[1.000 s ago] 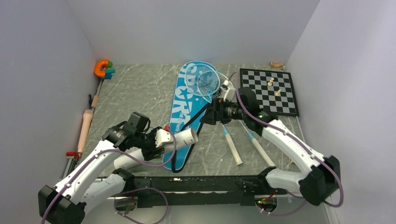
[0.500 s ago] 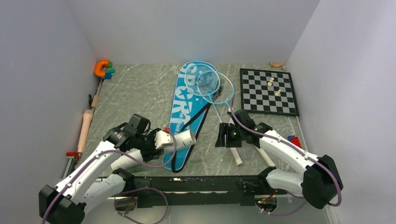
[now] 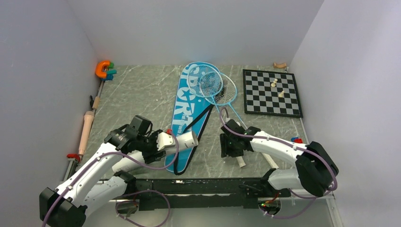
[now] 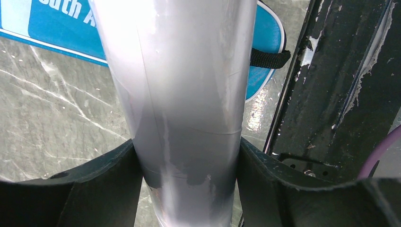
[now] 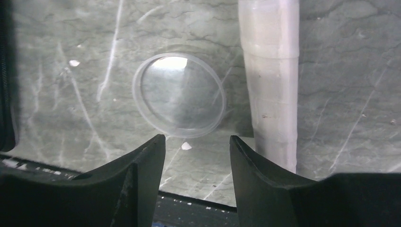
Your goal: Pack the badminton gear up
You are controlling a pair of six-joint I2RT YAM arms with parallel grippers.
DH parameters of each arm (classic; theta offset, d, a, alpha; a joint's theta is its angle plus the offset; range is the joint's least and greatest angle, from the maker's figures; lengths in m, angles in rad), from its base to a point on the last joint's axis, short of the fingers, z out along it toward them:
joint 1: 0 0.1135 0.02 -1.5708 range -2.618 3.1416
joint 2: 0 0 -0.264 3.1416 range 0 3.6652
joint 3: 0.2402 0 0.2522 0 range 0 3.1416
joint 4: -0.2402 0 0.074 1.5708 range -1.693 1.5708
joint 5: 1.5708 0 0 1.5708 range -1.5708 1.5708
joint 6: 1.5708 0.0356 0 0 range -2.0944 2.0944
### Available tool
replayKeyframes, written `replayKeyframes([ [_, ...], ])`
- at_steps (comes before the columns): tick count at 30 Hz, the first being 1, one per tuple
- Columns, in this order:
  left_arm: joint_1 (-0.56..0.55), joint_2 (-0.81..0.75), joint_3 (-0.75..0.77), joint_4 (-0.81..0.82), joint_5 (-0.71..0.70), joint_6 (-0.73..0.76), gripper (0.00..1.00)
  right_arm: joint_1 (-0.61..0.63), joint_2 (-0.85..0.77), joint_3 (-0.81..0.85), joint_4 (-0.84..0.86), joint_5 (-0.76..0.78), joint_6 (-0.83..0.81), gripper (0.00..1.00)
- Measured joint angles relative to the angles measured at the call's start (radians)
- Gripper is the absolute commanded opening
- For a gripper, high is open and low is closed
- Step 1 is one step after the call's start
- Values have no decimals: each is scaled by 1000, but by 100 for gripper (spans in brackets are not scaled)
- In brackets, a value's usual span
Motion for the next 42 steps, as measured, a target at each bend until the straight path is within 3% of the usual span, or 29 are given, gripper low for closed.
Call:
replayKeyframes([
  [10,0,-4,-1,0,0,0,67,54,37,11,-5,146,67,50],
  [26,0,-12,-10,2,-2,0,66,69,99,21,78,174,87,0],
  [35,0,-11,-21,9,-6,1,66,39,-98,178,37,129,2,0],
  [42,0,-8,-21,16,-1,13,66,-60,-258,173,133,-170,-56,0],
])
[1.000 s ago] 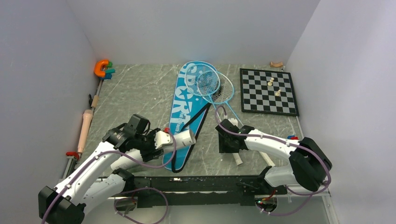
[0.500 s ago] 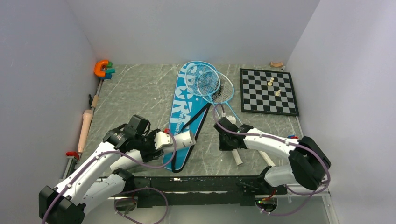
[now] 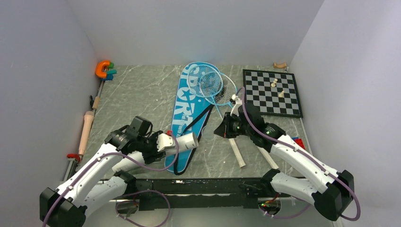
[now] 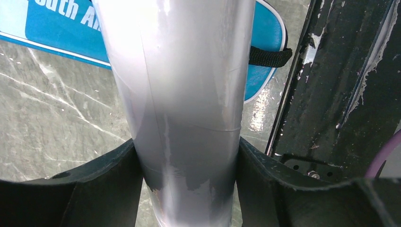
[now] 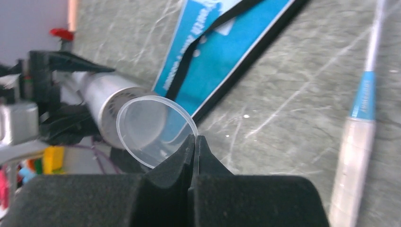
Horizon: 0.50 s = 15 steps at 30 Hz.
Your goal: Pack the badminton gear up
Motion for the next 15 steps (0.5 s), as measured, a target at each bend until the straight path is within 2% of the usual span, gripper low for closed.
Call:
replayKeyframes([
  [7,0,20,0,2,14,9,63,-18,35,-38,133,-254,0,0],
  [15,0,30,12,3,18,8,60,-18,134,-37,197,-374,-2,0],
])
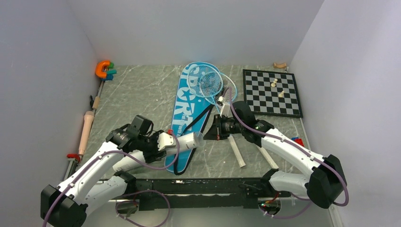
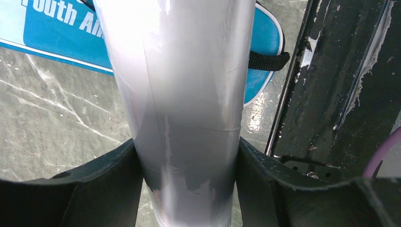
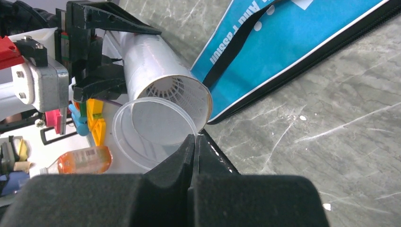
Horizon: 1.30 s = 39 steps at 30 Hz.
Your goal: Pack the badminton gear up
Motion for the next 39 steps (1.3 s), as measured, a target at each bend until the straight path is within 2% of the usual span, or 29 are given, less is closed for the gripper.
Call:
replayKeyframes([
  [39,0,0,0,-1,11,0,59,8,62,0,-11,29,-25,0],
])
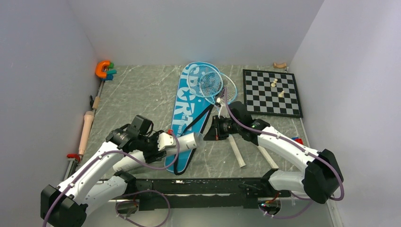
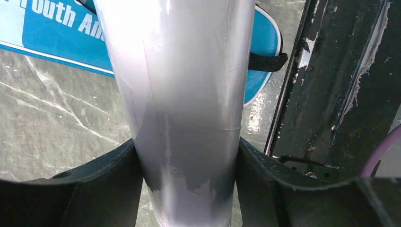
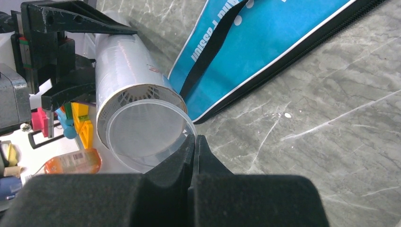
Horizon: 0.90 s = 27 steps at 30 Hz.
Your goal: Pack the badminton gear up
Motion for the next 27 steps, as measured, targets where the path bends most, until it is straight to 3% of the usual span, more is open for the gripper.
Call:
replayKeyframes([
  [27,1,0,4,-26,-8,0,59,51,91,3,117,-20,57,0],
])
